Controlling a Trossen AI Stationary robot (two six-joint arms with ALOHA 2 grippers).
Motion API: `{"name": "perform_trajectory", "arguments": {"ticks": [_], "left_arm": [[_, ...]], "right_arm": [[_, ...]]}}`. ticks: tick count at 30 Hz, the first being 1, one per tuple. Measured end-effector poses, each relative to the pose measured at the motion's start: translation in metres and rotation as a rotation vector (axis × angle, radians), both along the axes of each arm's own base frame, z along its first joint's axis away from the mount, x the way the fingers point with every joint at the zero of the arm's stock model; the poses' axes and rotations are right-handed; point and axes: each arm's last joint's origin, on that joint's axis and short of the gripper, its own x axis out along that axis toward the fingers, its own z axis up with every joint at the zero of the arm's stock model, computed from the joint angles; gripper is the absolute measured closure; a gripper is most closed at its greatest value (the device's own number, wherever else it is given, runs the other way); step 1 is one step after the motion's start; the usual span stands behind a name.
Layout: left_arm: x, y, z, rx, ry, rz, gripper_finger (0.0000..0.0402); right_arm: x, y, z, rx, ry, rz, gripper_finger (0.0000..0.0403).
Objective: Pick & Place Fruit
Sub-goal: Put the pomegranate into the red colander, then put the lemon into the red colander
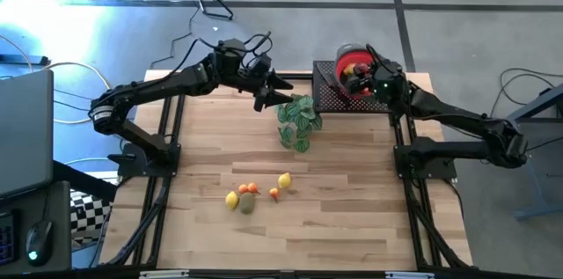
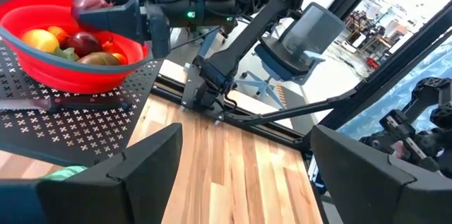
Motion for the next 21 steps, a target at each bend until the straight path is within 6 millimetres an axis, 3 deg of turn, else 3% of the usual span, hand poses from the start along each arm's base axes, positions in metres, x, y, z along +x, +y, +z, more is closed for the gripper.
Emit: {"name": "perform_trajectory", "arguments": {"ticks": [12, 16, 21], "left_arm": [[0.000, 0.000, -0.002, -0.009, 0.020, 0.000, 0.0094], [0.000, 0.000, -0.002, -0.010, 0.021, 0.000, 0.0094], [0.000, 0.000, -0.002, -0.010, 0.022, 0.000, 0.0094]], "right_arm": [[0.000, 0.000, 0.003, -0.039, 0.033, 0.025, 0.0082], [-0.001, 0.005, 0.015, -0.104, -0.022, 0.096, 0.0081], [0.004, 0.021, 0.030, -0.161, -0.131, 0.284, 0.0123]]}}
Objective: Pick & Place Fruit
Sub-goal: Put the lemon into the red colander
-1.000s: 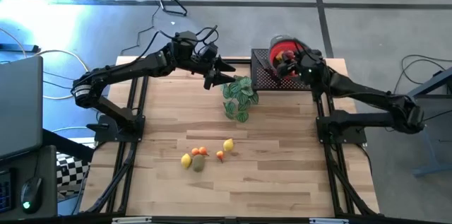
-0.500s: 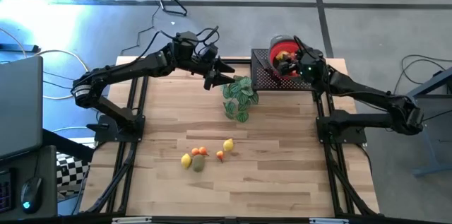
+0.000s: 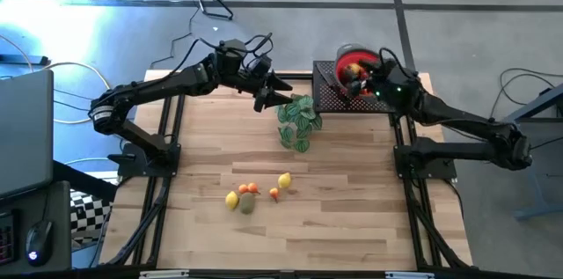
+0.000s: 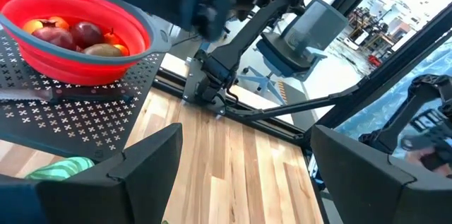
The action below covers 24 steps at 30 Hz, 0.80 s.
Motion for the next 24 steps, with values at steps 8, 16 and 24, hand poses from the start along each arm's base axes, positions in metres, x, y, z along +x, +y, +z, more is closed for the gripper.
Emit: {"name": "perform_trajectory", "arguments": {"ticks": [8, 16, 24], "left_arm": [[0.000, 0.000, -0.001, 0.003, 0.007, -0.001, 0.0094], [0.000, 0.001, -0.001, 0.078, 0.001, 0.017, 0.0094], [0.004, -0.007, 0.000, 0.200, 0.016, 0.163, 0.0124]], "right_arm": [[0.004, 0.016, 0.005, -0.046, 0.010, 0.188, 0.0224], [0.008, 0.022, 0.005, -0.040, 0.004, 0.372, 0.0308], [0.009, 0.024, 0.005, -0.034, 0.000, 0.426, 0.0336]]}}
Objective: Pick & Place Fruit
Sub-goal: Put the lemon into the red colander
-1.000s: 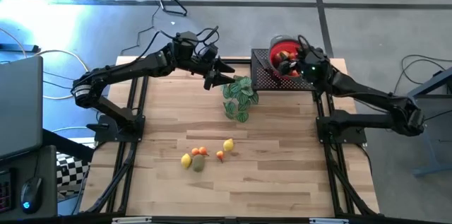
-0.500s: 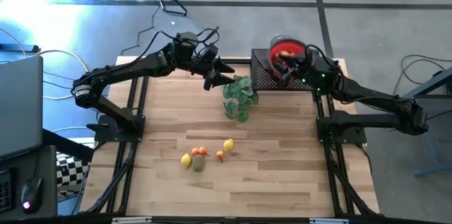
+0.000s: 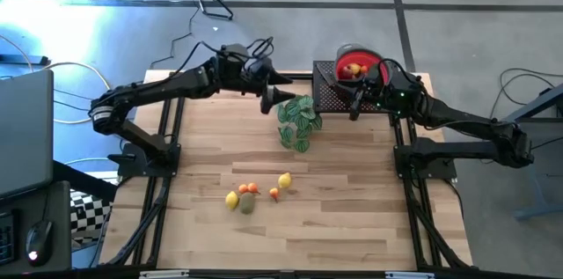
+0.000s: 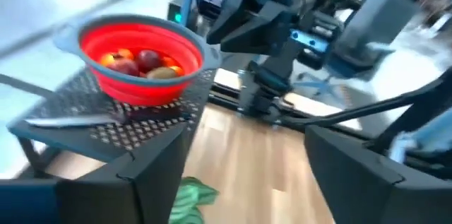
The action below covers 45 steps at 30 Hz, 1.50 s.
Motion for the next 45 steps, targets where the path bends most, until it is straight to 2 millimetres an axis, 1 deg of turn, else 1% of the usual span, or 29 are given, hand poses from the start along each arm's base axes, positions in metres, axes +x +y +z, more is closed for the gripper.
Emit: {"name": "perform_trajectory", "arguments": {"ticks": [4, 7, 10, 12, 18, 21, 27, 33, 36, 39, 42, 45], "left_arm": [[0.000, -0.014, 0.004, 0.092, -0.003, -0.019, 0.0172], [0.000, -0.023, 0.007, 0.111, -0.005, -0.070, 0.0208], [-0.005, -0.030, 0.005, 0.103, 0.038, -0.084, 0.0239], [-0.004, -0.041, 0.005, 0.113, 0.053, -0.106, 0.0256], [0.000, -0.071, -0.016, 0.113, 0.170, -0.181, 0.0292], [0.001, -0.086, -0.032, 0.098, 0.223, -0.230, 0.0300], [0.000, -0.115, -0.056, 0.101, 0.304, -0.302, 0.0303], [-0.003, -0.134, -0.070, 0.138, 0.361, -0.306, 0.0303], [-0.005, -0.140, -0.076, 0.123, 0.382, -0.317, 0.0303], [-0.006, -0.146, -0.080, 0.122, 0.403, -0.320, 0.0303], [-0.008, -0.153, -0.082, 0.164, 0.414, -0.281, 0.0303], [-0.011, -0.158, -0.080, 0.226, 0.411, -0.238, 0.0303]], "right_arm": [[0.000, 0.000, 0.000, 0.001, 0.001, 0.000, 0.0337], [0.000, 0.000, 0.000, 0.001, 0.002, 0.000, 0.0336], [0.000, 0.000, -0.001, 0.002, 0.004, 0.000, 0.0335], [0.000, 0.000, -0.001, 0.004, 0.008, 0.000, 0.0335], [0.003, -0.001, -0.004, 0.014, 0.023, 0.003, 0.0335], [0.005, -0.002, -0.006, 0.020, 0.033, 0.003, 0.0335], [0.012, -0.005, -0.013, 0.039, 0.063, 0.030, 0.0335], [0.018, -0.004, -0.018, 0.060, 0.084, 0.098, 0.0335], [0.021, 0.001, -0.019, 0.071, 0.081, 0.197, 0.0335], [0.023, 0.009, -0.018, 0.047, 0.085, 0.351, 0.0335], [0.026, 0.019, -0.018, -0.011, 0.091, 0.503, 0.0335], [0.033, 0.030, -0.020, -0.070, 0.100, 0.591, 0.0335]]}}
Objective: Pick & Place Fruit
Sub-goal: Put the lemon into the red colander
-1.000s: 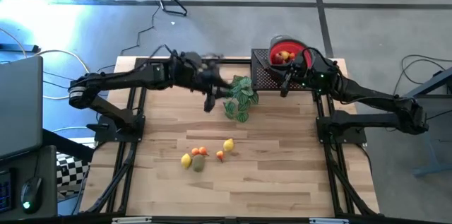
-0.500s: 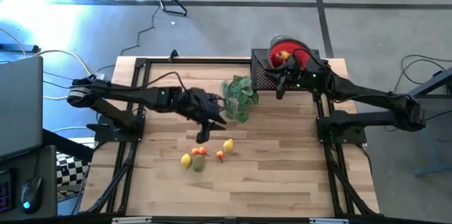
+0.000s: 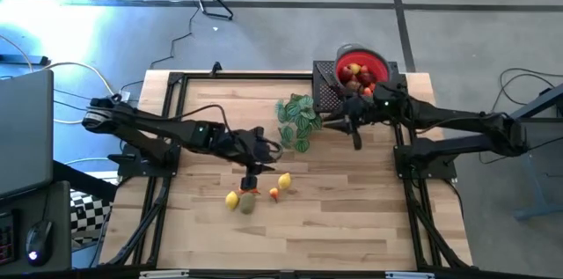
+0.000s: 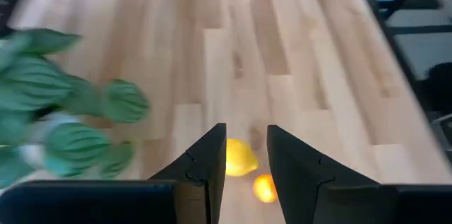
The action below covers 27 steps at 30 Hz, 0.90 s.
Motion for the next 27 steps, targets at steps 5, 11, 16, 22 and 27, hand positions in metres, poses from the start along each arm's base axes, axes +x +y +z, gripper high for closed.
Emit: {"name": "perform_trajectory", "arguments": {"ticks": [5, 11, 16, 22, 27], "left_arm": [[-0.013, 0.006, 0.012, 0.093, -0.030, 0.149, 0.0303], [-0.037, 0.011, 0.035, 0.142, -0.093, 0.152, 0.0303], [-0.055, 0.015, 0.041, 0.147, -0.099, 0.152, 0.0303], [-0.072, 0.018, 0.020, 0.132, -0.197, 0.176, 0.0303], [-0.093, 0.022, 0.004, 0.098, -0.297, 0.190, 0.0303]], "right_arm": [[0.012, 0.013, -0.003, -0.021, -0.012, -0.003, 0.0335], [0.022, 0.025, -0.009, -0.035, 0.011, -0.016, 0.0338], [0.033, 0.034, -0.015, -0.057, 0.014, -0.057, 0.0356], [0.043, 0.039, -0.016, -0.058, 0.022, -0.045, 0.0380], [0.053, 0.047, -0.005, -0.061, 0.056, -0.013, 0.0394]]}}
